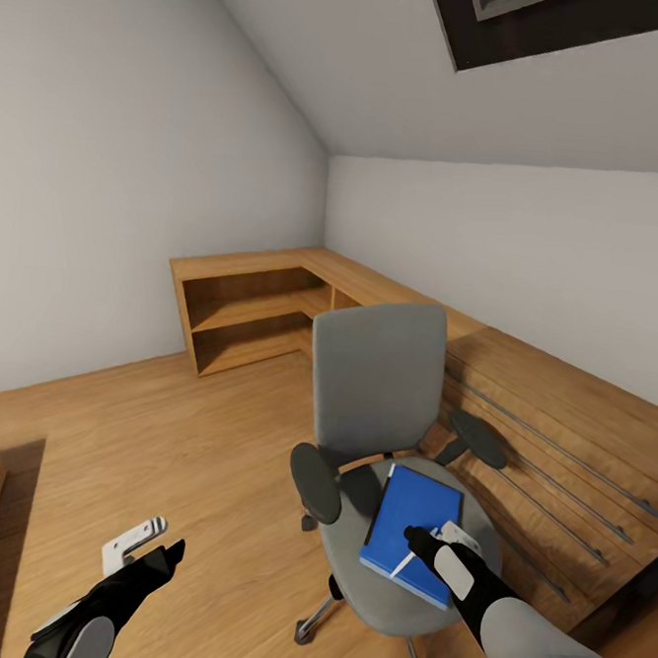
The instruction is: In the bedroom, organize the workspace by keeping the computer under the desk, ensuring the monitor is on the desk, placing the keyboard on the desk next to the monitor, placing the mouse on the desk next to the keyboard, moving the folder from the swivel chair onto the desk next to the mouse, stacking the notebook on top of the folder with the pen on top of the notebook, and positioning the swivel chair next to the desk.
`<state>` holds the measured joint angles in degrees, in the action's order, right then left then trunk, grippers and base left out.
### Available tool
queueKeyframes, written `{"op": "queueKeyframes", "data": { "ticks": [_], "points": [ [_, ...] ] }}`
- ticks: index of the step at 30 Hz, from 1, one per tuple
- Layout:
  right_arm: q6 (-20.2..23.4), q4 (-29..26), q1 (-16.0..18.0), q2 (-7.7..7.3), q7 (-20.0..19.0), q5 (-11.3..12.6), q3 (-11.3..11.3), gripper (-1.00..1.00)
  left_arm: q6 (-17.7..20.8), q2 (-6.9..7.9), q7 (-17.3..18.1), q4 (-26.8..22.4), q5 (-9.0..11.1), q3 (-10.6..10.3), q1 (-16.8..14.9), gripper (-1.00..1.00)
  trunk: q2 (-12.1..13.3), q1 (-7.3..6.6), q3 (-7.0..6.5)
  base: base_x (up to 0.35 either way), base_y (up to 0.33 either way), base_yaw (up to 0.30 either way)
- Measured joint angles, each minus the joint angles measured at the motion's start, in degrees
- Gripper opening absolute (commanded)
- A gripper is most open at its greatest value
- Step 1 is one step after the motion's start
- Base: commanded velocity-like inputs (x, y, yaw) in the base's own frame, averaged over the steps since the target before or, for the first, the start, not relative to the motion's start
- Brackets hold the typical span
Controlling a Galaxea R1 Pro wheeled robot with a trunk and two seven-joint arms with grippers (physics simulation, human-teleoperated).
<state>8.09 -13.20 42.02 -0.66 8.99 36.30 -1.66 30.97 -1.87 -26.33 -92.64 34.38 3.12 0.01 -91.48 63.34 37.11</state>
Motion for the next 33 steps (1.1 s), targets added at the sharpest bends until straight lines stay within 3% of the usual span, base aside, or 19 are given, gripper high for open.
{"op": "queueKeyframes", "data": {
  "ticks": [4,9,18,33],
  "points": [
    [0.0,0.0,0.0,0.04,0.0,0.0,0.0,1.00,0.0,-0.02,0.0,0.0,0.0,-0.3,0.0,1.00,0.0,0.00,0.00,0.000,0.000,0.000],
    [0.0,-0.5,0.1,0.07,0.0,-0.9,-0.2,1.00,-0.1,-0.02,-0.1,0.0,0.0,-0.7,0.0,1.00,-2.0,1.08,0.88,0.000,0.000,0.000],
    [-0.7,-0.3,0.0,0.87,0.0,-1.9,-0.3,1.00,-0.1,0.01,-0.1,0.0,0.0,-0.8,0.0,1.00,-2.0,1.09,0.89,0.000,0.000,0.000],
    [-0.8,-0.2,0.1,0.91,0.0,-2.1,-0.2,1.00,0.0,-0.02,-0.1,0.0,0.0,-0.8,0.0,1.00,-2.0,1.09,0.88,0.000,0.000,0.000]
  ]
}}
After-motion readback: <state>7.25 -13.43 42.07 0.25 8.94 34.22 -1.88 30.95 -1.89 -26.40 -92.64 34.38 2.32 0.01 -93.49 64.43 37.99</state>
